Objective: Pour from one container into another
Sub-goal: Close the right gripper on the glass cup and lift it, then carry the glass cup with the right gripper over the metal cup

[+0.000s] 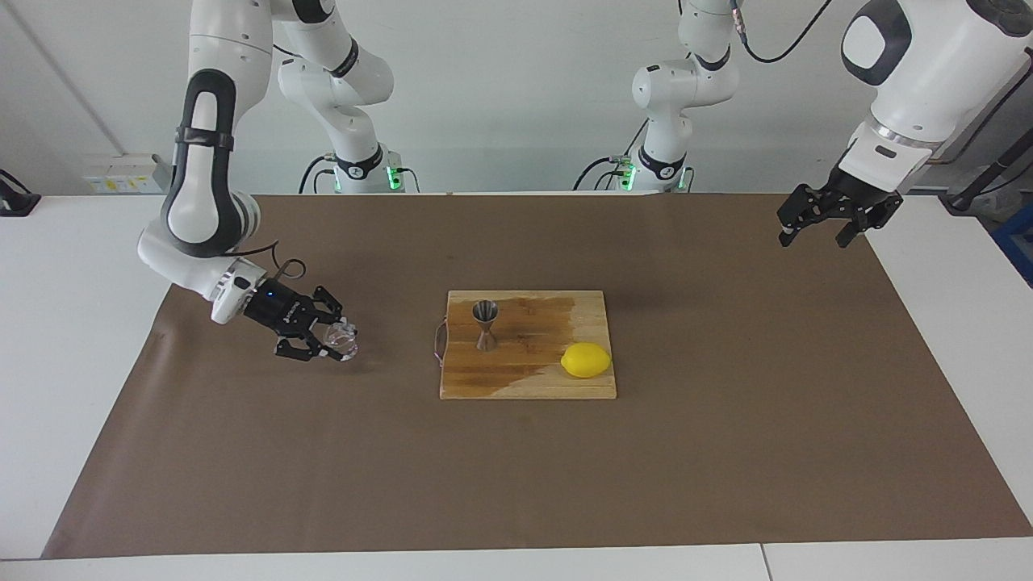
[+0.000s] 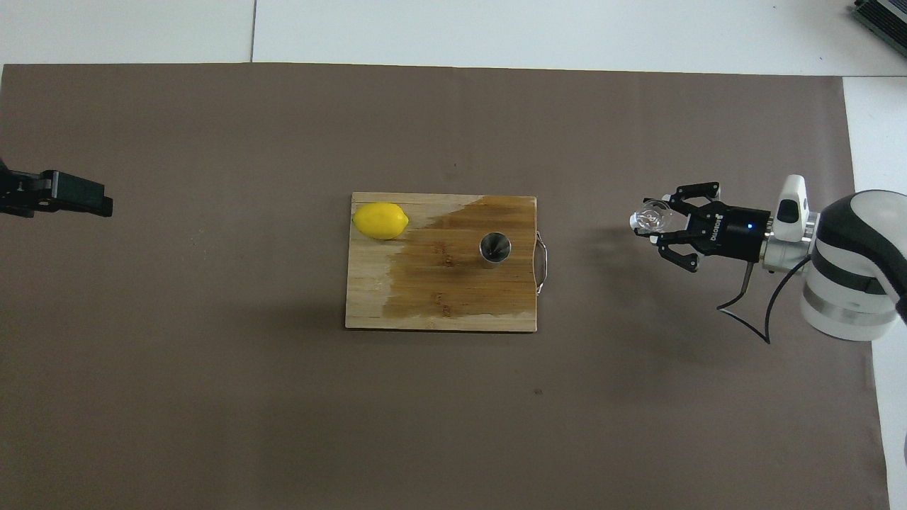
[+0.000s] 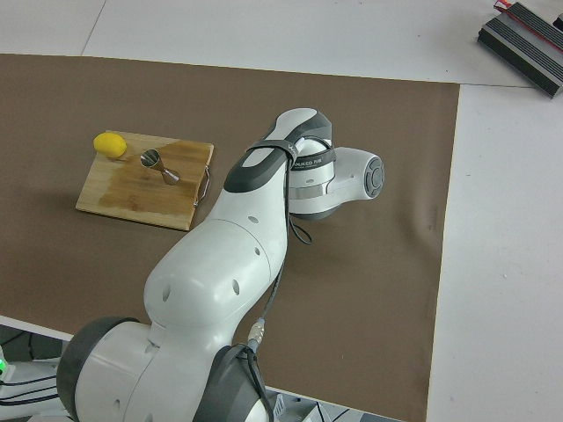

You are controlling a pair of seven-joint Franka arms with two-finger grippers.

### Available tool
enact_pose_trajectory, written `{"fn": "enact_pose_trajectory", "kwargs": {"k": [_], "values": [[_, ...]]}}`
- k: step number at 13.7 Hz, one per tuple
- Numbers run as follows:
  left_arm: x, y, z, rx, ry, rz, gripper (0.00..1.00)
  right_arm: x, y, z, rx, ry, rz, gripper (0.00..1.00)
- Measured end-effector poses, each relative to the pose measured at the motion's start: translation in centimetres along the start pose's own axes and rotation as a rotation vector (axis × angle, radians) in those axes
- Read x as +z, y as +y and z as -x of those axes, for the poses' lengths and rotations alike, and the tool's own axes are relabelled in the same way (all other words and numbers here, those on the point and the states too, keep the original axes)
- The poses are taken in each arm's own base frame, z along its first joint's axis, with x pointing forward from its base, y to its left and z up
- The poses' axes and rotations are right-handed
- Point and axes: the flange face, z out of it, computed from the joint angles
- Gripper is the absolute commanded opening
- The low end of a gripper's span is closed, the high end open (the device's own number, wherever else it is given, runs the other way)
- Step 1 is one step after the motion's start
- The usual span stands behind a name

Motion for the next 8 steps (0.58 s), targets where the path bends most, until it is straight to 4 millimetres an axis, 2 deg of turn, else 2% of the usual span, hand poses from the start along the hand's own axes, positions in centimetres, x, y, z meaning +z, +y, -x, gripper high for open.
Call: {"fn": "enact_pose_trajectory", "kwargs": {"k": [2, 4, 6, 8], "values": [[0.2, 0.3, 0.1, 0.006, -0.01, 0.001, 1.0, 1.6, -0.6, -4.9, 0.027, -0.001, 0.012, 0.22], [0.4, 1.3, 0.1, 0.023, -0.017, 0.002, 1.0, 3.6, -1.8, -8.3, 0.053, -0.006, 0.012, 0.22], [0.7, 3.4, 0.2, 0.048, -0.031, 0.004, 1.0, 5.7, -3.1, -10.3, 0.068, -0.013, 0.002, 0.22], [0.9, 4.9, 0.3, 0.044, -0.038, 0.004, 1.0, 6.8, -3.8, -11.1, 0.061, -0.036, -0.015, 0.22]]}}
